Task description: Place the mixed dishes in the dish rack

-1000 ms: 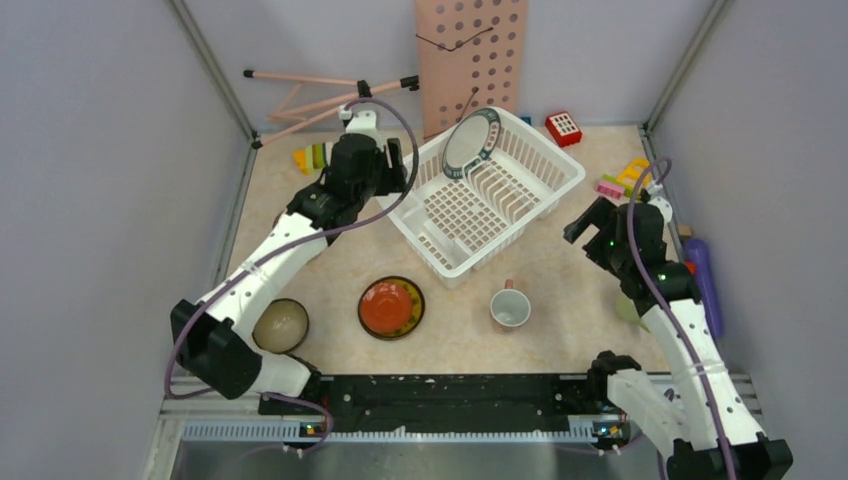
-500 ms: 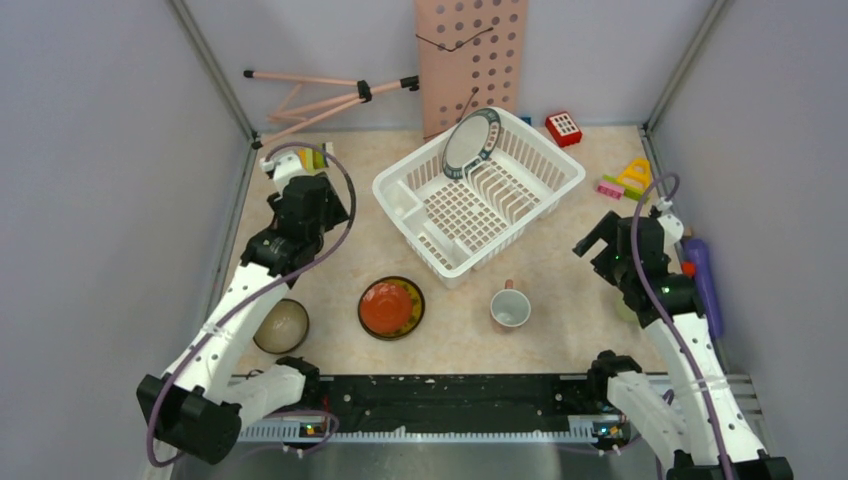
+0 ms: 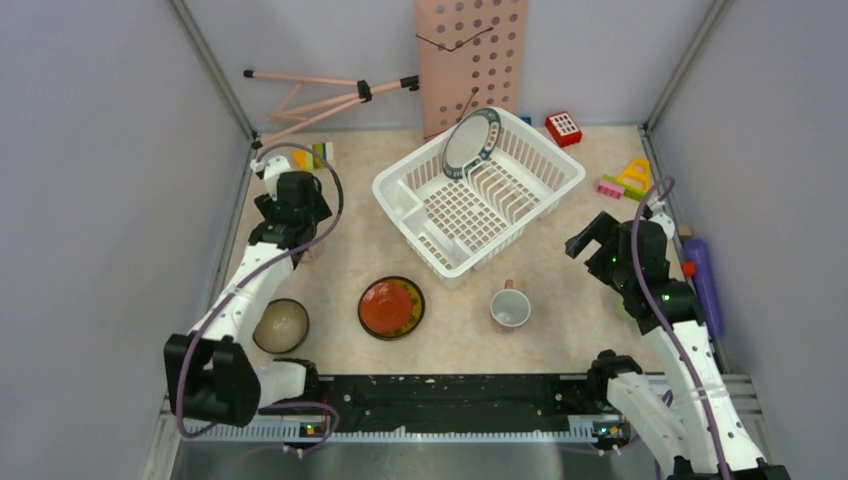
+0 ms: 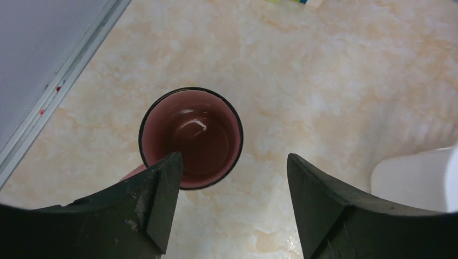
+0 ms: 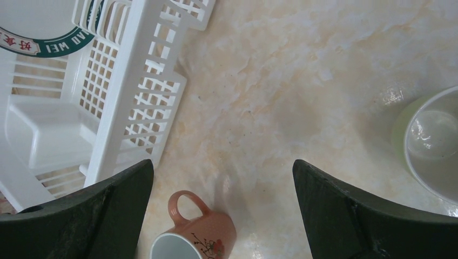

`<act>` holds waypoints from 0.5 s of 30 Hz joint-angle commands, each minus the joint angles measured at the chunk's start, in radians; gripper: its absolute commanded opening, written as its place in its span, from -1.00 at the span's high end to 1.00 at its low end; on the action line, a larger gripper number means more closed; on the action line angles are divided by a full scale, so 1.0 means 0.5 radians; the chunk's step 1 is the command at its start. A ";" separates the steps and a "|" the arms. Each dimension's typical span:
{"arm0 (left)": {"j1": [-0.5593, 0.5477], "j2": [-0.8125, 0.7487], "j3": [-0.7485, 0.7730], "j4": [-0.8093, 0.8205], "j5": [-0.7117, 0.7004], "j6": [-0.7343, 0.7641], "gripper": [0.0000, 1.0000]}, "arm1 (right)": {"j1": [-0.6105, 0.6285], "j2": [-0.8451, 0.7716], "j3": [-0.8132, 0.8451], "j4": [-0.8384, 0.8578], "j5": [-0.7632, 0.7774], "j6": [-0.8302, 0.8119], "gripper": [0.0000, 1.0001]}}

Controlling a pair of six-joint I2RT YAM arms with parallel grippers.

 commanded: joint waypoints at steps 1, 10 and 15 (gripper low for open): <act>0.124 0.238 0.132 0.037 0.230 0.028 -0.52 | 0.018 -0.034 0.037 0.066 -0.032 -0.045 -0.98; 0.212 0.626 0.301 -0.114 0.442 0.093 -0.48 | 0.019 -0.034 0.019 0.106 -0.077 -0.036 -0.98; 0.243 0.750 0.350 -0.193 0.457 0.064 -0.47 | 0.019 -0.030 0.004 0.125 -0.088 -0.031 -0.97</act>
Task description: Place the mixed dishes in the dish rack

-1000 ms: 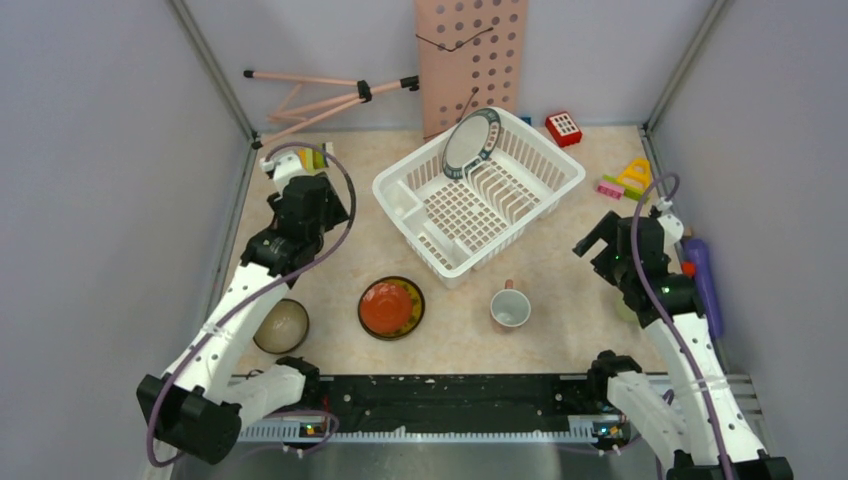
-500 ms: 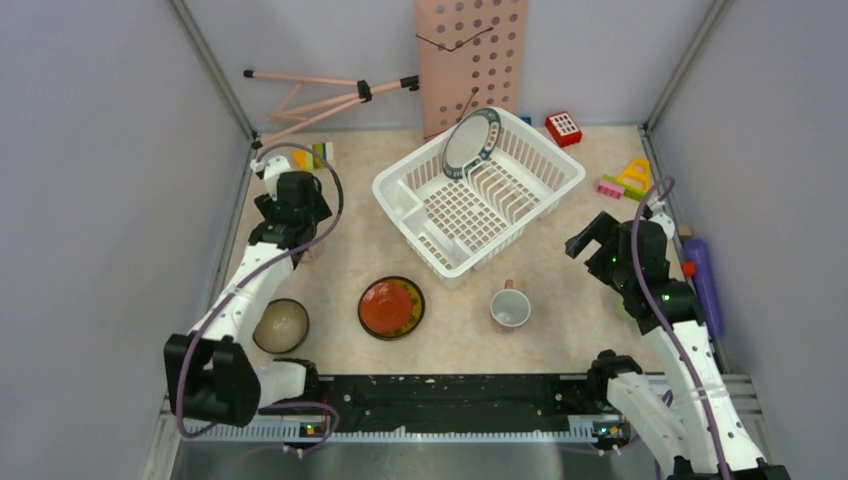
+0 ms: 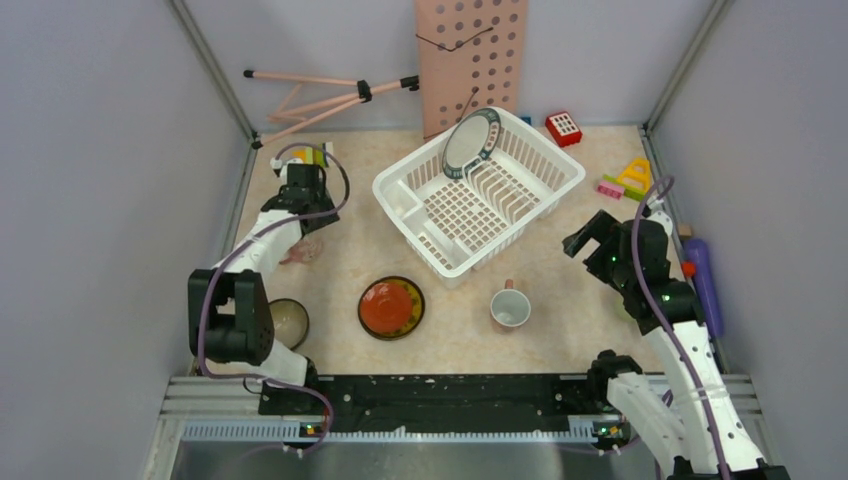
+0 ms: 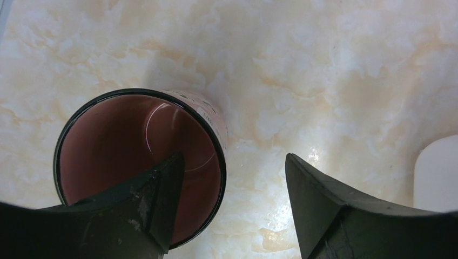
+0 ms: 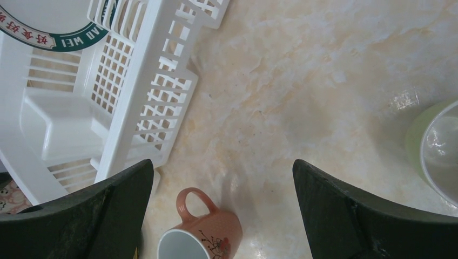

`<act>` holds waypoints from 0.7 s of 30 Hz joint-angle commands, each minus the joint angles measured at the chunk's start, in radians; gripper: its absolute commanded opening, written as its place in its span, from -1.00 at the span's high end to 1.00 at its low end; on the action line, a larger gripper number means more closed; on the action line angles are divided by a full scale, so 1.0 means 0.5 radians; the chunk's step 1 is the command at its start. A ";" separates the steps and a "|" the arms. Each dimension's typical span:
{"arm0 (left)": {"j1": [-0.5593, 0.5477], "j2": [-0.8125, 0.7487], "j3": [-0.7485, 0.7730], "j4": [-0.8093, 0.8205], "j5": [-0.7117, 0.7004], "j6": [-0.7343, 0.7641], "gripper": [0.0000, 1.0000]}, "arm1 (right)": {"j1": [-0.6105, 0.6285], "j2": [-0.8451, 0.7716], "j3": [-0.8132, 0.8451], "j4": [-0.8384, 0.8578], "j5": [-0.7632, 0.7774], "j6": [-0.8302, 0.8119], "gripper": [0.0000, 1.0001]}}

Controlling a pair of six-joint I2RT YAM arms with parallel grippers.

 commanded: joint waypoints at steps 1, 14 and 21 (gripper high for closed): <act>0.042 0.098 0.127 -0.087 0.058 -0.003 -0.46 | 0.019 -0.016 0.000 0.085 -0.018 -0.011 -0.98; 0.077 0.158 0.206 -0.173 0.204 0.012 0.68 | 0.019 -0.030 -0.009 0.080 -0.002 -0.022 -0.97; 0.078 -0.235 0.143 -0.157 0.248 -0.025 1.00 | 0.017 -0.041 -0.058 0.128 -0.079 0.007 -0.97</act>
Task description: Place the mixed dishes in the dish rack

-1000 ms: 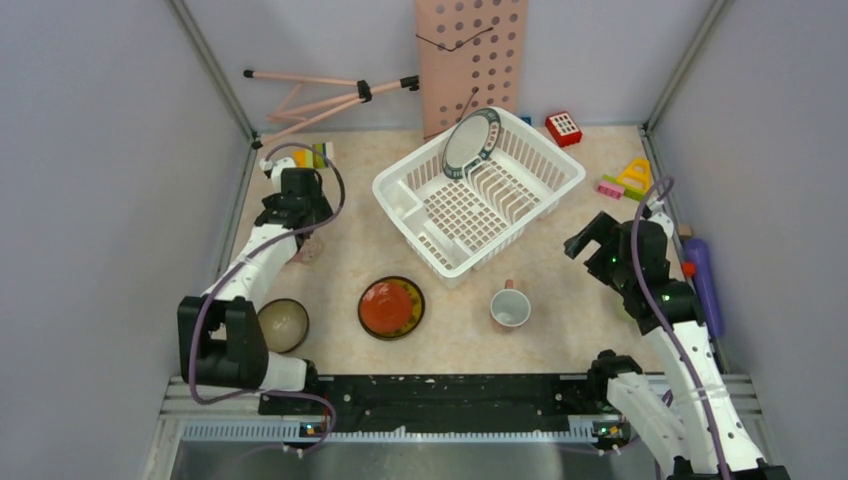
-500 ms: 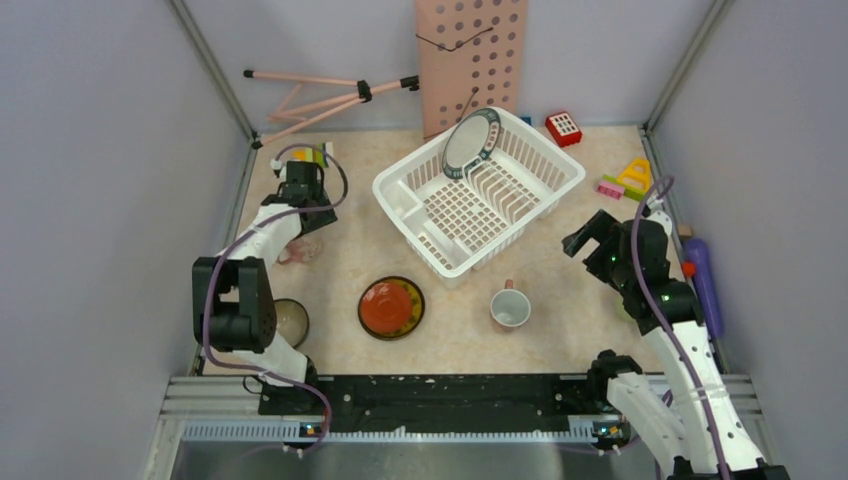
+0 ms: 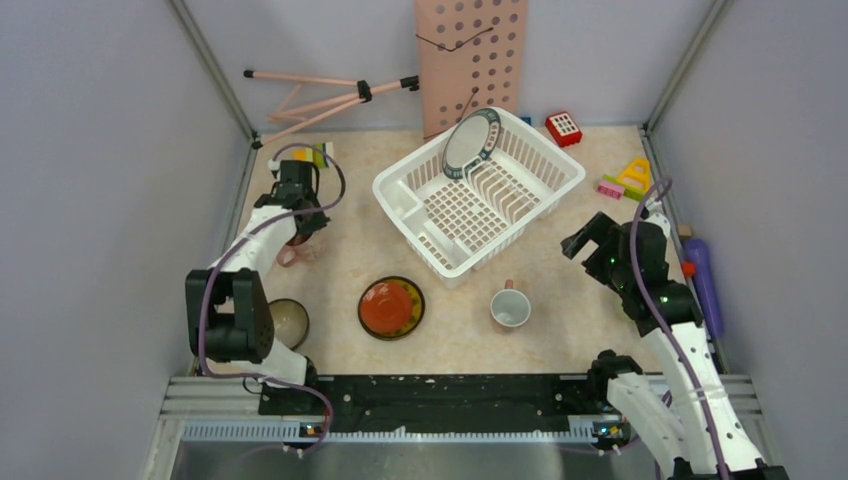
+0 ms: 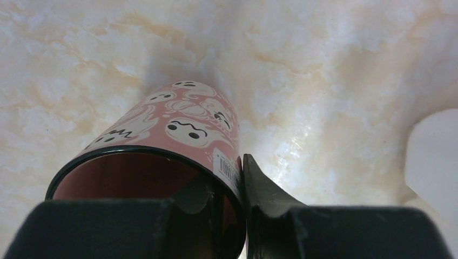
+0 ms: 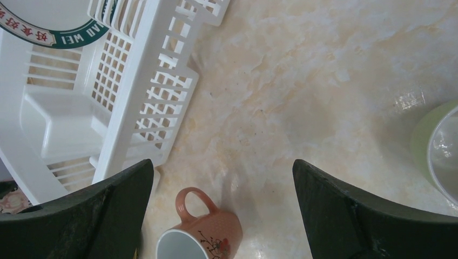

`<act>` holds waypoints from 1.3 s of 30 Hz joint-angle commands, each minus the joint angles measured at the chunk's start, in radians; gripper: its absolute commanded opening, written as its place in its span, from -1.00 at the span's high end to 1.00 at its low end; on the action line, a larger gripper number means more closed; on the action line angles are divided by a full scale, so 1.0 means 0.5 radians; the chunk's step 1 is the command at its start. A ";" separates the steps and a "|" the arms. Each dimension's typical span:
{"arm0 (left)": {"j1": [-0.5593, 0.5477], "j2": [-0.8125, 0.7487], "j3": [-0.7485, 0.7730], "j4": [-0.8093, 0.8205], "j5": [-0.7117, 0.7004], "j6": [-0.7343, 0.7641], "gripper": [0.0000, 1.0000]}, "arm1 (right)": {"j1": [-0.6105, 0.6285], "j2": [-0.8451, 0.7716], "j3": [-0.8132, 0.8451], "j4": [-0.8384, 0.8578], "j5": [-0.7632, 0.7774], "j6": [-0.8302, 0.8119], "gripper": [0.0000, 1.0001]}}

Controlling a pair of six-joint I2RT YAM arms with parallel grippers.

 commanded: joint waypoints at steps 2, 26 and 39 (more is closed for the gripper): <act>0.002 -0.482 0.009 0.065 0.149 -0.068 1.00 | 0.020 -0.025 -0.017 0.117 -0.103 -0.007 -0.97; -0.152 -1.444 -0.367 1.395 1.834 -1.153 1.00 | 0.019 -0.072 -0.049 1.382 -1.642 -0.102 -0.89; -0.656 -1.080 -0.502 2.673 1.478 -1.913 1.00 | 0.457 0.084 -0.269 2.374 -1.488 0.213 -0.86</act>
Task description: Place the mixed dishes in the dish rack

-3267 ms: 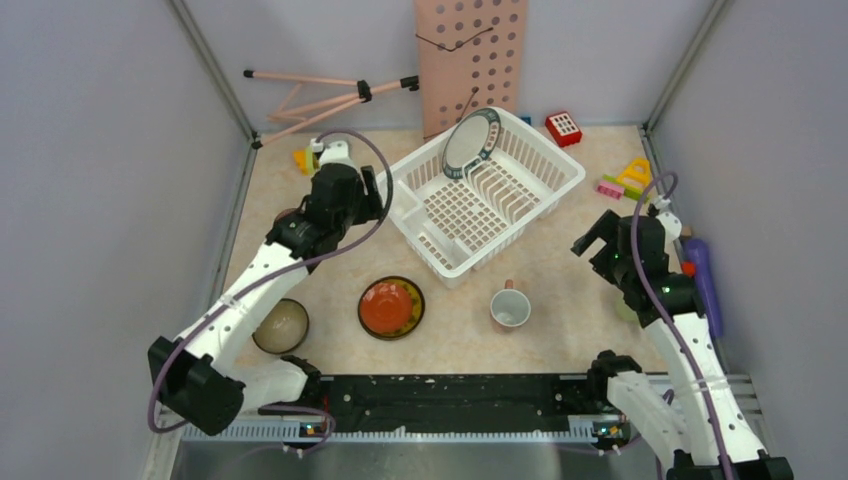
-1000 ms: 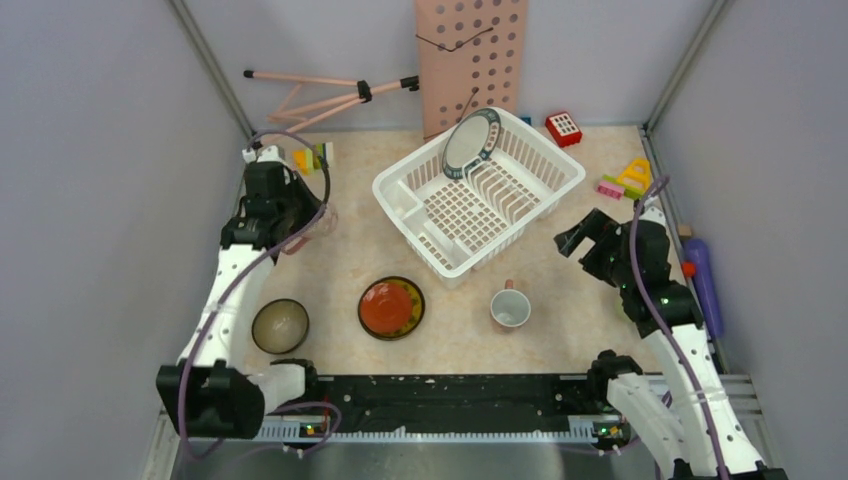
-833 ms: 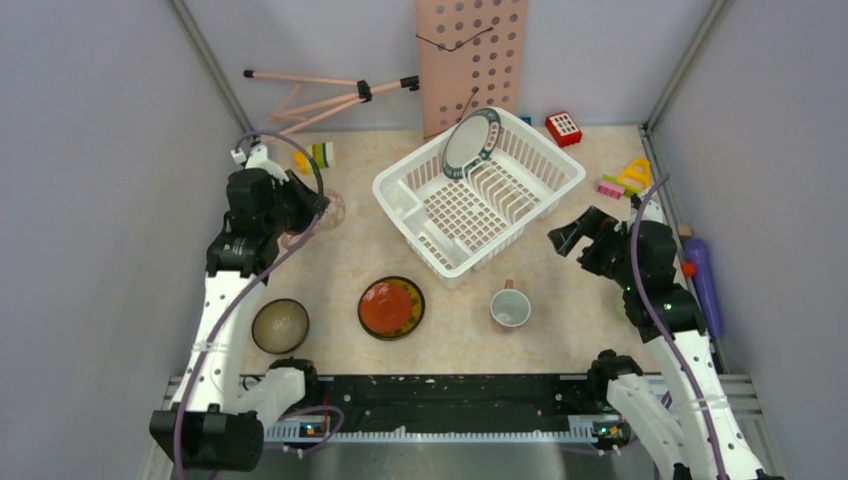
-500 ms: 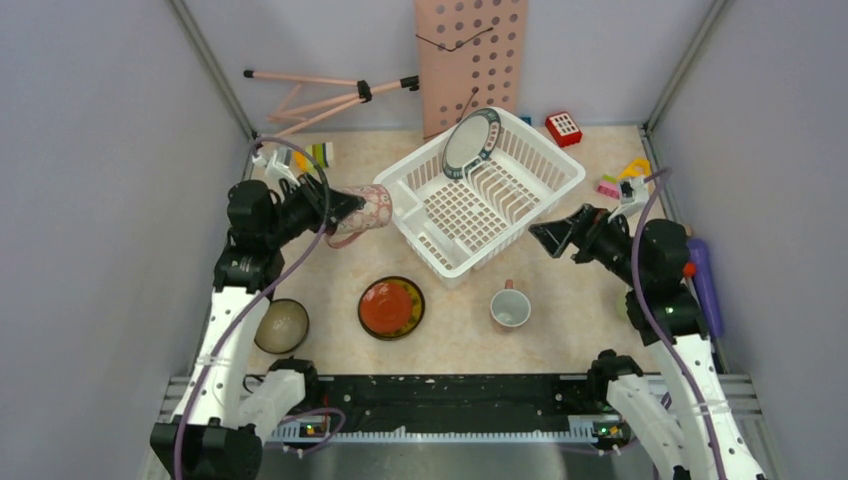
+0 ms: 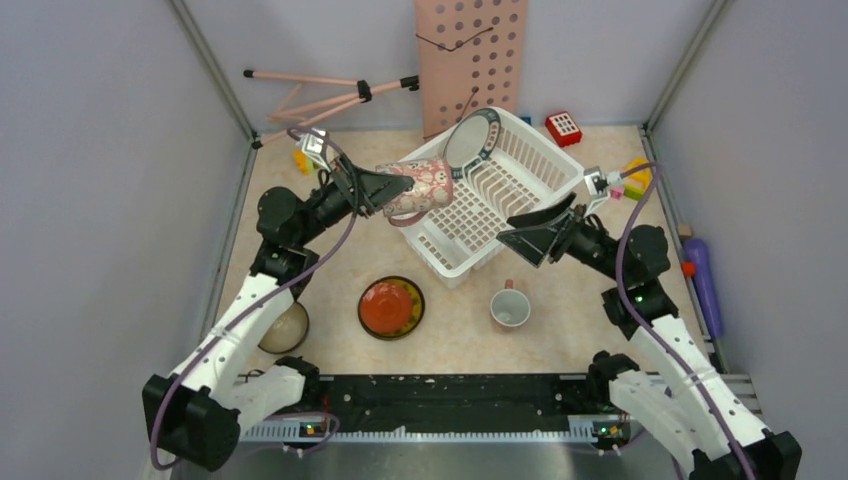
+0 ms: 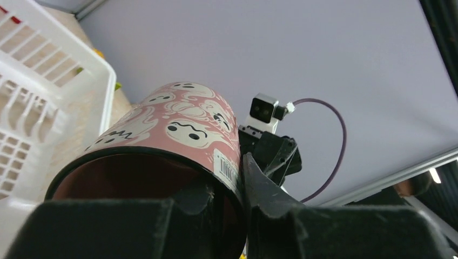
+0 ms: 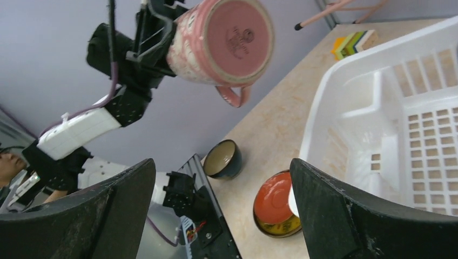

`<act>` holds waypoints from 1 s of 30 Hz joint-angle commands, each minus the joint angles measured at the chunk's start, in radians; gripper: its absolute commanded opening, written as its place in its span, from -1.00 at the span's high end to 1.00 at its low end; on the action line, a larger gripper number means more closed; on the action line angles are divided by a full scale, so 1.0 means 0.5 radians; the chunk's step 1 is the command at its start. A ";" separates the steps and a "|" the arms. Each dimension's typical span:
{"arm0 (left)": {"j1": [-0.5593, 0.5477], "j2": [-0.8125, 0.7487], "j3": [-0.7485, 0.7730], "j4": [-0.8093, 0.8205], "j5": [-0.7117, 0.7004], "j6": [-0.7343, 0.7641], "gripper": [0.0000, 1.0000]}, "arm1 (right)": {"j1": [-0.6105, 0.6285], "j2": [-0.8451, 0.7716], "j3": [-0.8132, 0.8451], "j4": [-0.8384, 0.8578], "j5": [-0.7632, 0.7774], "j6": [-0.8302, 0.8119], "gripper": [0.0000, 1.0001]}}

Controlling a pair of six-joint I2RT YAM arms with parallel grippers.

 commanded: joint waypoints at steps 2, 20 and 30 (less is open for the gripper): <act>-0.100 0.095 -0.039 0.982 -0.295 -0.399 1.00 | 0.200 0.012 -0.041 0.472 0.179 -0.009 -0.85; -0.392 0.554 0.169 1.225 -0.442 -0.915 1.00 | 0.366 0.325 -0.024 0.719 0.505 -0.429 -0.67; -0.437 0.654 0.246 1.352 -0.423 -1.033 1.00 | 0.366 0.510 -0.018 0.822 0.483 -0.413 -0.67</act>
